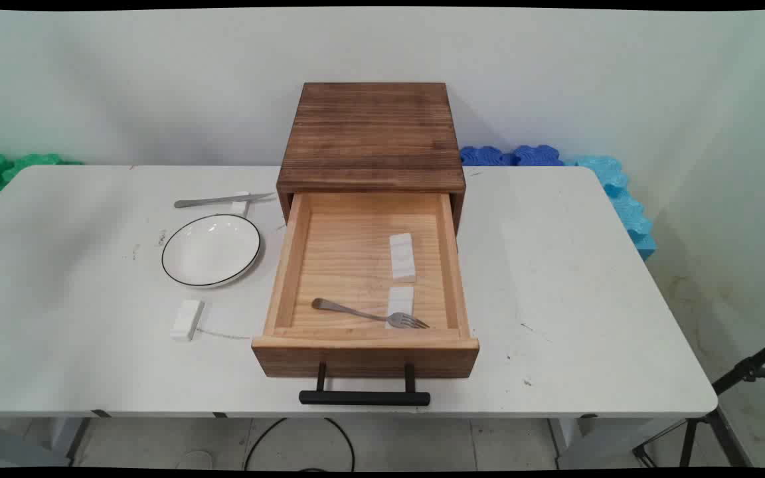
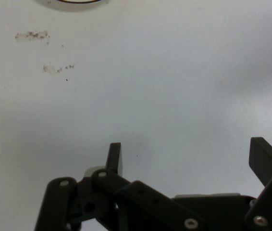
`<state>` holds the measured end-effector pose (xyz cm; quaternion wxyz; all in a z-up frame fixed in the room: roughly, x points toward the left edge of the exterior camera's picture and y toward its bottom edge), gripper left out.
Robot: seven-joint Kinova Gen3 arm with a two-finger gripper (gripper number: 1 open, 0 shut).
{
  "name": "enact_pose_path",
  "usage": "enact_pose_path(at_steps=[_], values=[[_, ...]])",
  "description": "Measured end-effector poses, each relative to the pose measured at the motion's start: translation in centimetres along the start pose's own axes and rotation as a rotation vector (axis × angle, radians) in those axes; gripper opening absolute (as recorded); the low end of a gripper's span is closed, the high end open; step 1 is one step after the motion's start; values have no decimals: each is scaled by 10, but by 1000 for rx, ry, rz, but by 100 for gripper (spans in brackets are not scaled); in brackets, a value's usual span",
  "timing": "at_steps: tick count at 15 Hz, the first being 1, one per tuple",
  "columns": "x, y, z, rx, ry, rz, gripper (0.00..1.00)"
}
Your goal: Pick up the knife from the left of the white plate
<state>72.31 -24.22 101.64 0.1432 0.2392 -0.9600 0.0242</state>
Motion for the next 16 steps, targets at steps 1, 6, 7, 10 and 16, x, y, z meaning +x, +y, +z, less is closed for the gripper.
enact_pose_path(at_steps=[1, 6, 7, 10, 16], values=[[1, 0, 0, -1, 2, 2, 100], [6, 0, -3, -3, 17, 11, 100], [8, -1, -3, -3, 21, 12, 100], [15, -3, -5, -1, 34, 11, 100], [30, -10, -5, 12, 64, 2, 100]])
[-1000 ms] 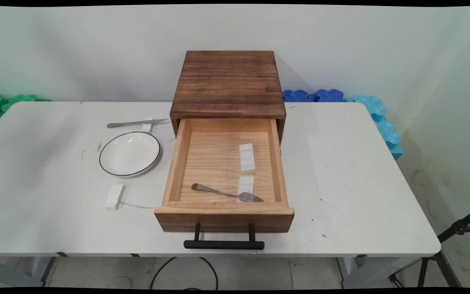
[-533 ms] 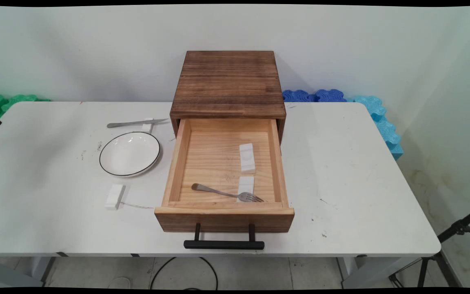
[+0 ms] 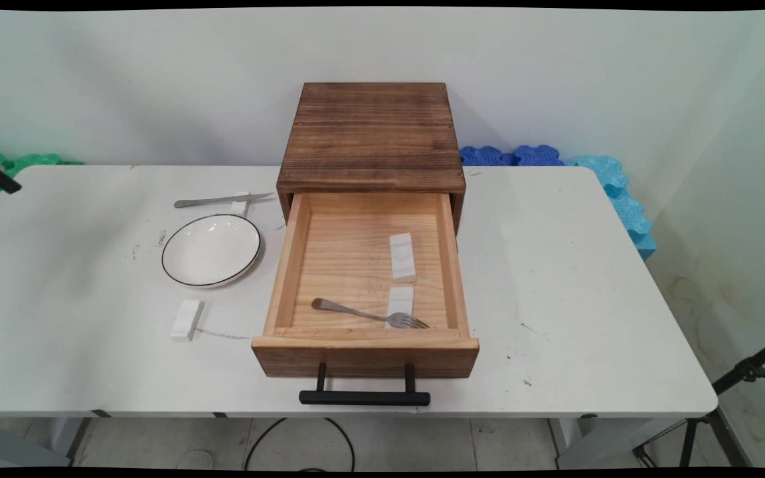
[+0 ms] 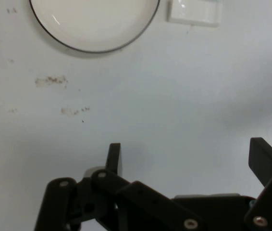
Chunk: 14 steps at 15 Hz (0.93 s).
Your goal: Pick up the knife from the left of the white plate
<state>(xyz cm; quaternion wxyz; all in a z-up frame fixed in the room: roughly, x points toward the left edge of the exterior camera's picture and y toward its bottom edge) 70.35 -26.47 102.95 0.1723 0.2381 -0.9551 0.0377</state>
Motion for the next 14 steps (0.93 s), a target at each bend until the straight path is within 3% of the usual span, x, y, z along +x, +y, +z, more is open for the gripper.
enact_pose_path(at_steps=[14], values=[[59, -69, 34, 88, 71, 37, 100]])
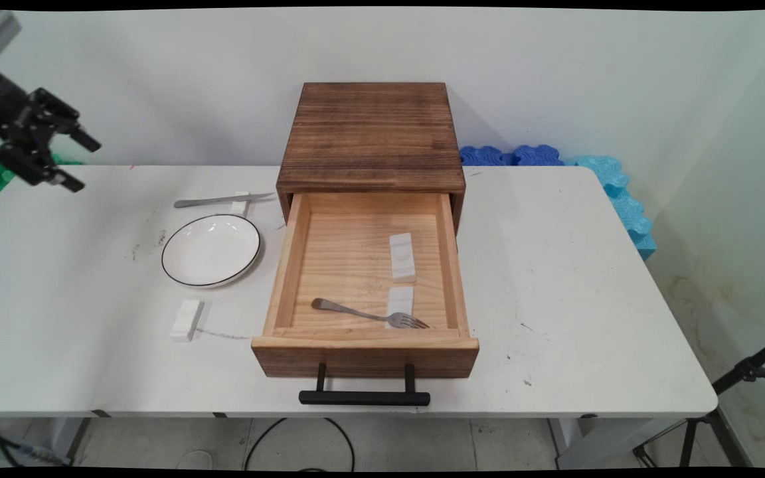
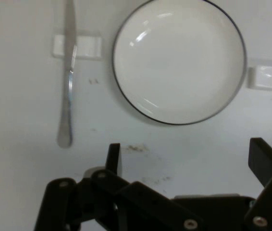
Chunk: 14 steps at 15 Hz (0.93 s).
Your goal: Pick up the knife from the left of the white plate
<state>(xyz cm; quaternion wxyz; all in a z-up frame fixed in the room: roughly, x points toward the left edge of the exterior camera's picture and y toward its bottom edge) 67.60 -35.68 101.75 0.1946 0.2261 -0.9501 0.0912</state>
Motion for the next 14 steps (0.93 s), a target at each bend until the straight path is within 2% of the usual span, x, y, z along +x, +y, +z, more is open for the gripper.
enact_pose_path(at_steps=[5, 14], values=[[11, -34, 29, 22, 0, 48, 100], [16, -81, 81, 23, -16, 158, 100]])
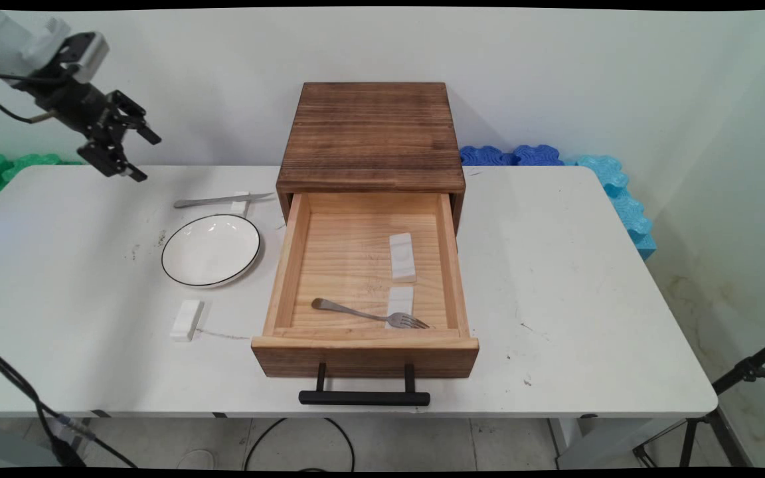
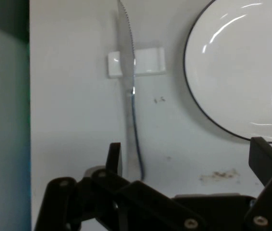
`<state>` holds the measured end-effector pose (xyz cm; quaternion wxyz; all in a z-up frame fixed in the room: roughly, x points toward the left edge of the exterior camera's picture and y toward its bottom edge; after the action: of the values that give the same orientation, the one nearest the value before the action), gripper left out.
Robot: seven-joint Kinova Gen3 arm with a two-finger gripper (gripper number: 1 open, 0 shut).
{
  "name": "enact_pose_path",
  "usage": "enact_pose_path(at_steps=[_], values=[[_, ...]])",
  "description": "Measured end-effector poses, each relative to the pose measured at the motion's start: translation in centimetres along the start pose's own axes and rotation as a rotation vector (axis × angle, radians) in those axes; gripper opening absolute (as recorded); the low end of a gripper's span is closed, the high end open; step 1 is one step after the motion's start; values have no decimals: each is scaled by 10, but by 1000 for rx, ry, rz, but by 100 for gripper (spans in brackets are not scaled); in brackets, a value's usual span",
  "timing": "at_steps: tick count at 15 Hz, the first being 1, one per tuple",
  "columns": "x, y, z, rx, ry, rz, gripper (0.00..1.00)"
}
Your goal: Pick up the knife from the left of the white plate
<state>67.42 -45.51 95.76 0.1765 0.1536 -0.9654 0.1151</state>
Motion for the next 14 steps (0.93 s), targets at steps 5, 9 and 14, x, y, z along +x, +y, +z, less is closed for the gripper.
enact_pose_path(at_steps=[5, 9, 14], values=[[-1, -22, 33, -3, -5, 37, 100], [-1, -36, 61, -7, -7, 47, 100], [0, -48, 95, -12, -7, 28, 100]])
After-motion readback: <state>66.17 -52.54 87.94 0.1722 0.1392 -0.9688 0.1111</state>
